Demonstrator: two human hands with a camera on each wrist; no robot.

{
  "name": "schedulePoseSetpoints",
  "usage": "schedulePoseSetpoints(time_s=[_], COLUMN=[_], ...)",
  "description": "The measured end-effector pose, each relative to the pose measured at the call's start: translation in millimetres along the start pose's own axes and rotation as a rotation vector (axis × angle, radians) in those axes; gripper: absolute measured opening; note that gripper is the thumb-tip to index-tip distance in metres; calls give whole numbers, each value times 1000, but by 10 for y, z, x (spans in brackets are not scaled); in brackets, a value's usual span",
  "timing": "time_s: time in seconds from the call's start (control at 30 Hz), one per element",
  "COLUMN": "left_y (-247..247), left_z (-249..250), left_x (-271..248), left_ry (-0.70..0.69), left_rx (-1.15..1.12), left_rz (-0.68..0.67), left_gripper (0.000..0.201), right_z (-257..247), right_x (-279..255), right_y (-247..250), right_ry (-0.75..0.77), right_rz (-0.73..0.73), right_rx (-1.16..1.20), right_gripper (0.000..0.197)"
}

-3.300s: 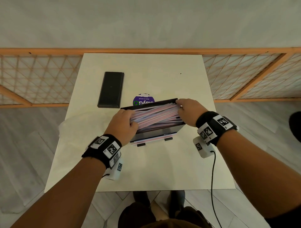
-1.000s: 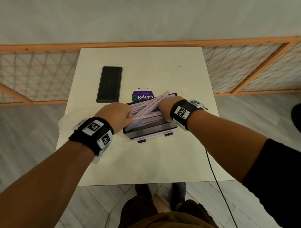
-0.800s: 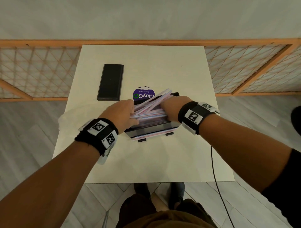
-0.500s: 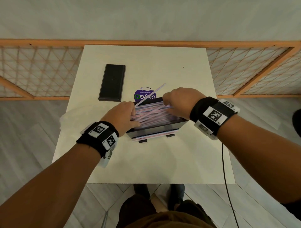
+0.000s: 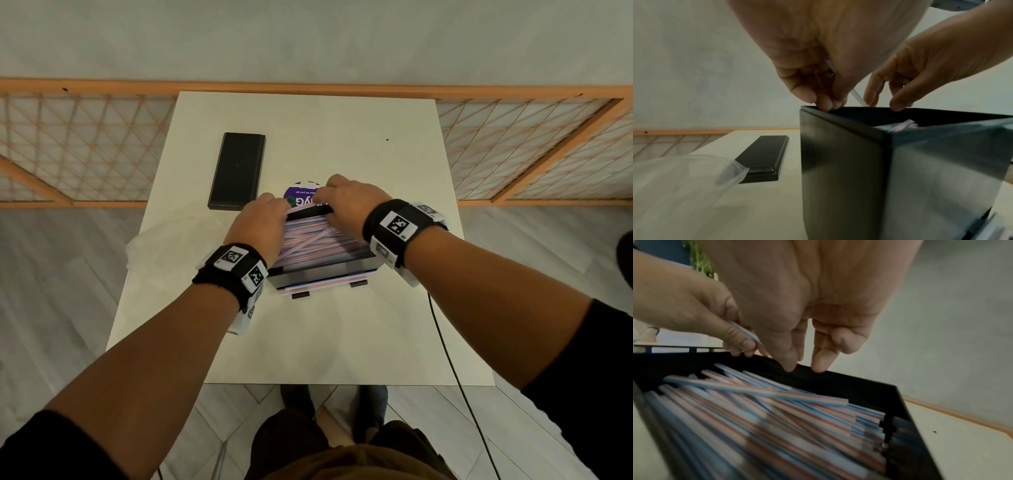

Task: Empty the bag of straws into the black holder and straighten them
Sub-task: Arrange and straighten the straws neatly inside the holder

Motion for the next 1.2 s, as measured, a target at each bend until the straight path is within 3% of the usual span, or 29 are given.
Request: schedulePoseSetpoints(time_s=[0.17,0.3,0.5,0.6,0.7,0.77,0.93,1.03,1.2], left_y=[10,40,19,-3,-178,-331,-495,-462,-448], left_z=[14,-99,-254,-90,-2,32,132,122,46], left_x=[-128,-228,-366,-453,-472,-460,-414,-360,-354], left_ry=[-156,-147,40,32,130,238,558,642,597], left_rx=[42,-27,-23,-78,-303,-448,-570,-588,-594], left_rz=[2,7,-64,-59,-123,-174,-189,-121,-119], left_gripper=[32,30,46,39,40,51,101,95,71], right_z=[1,-114,-127,-11,204,295,293,267,302], right_x=[-94,-201,-261,-284,-344,-386,-430,-427,-537], right_y=[138,141,-134,-122,-79,-147,-345,-406,-270], right_ry=[68,163,149,45,-110,-192,-285,-308,-284], right_rz=[69,16,-69,14,113,48,-95,-120,-35], right_rx=[-16,-169,-159,12,102,79,90,102,109], right_gripper=[36,26,30,31,32,28,24,26,22])
Point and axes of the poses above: each hand's wrist, its own x-axis towards the middle knuckle, its own y-axis out of the back of the hand, z = x × y, the point moved 8 cm from there along x, towards the middle knuckle, and after that the axes turned 8 degrees about y, right-handed, at the moved point
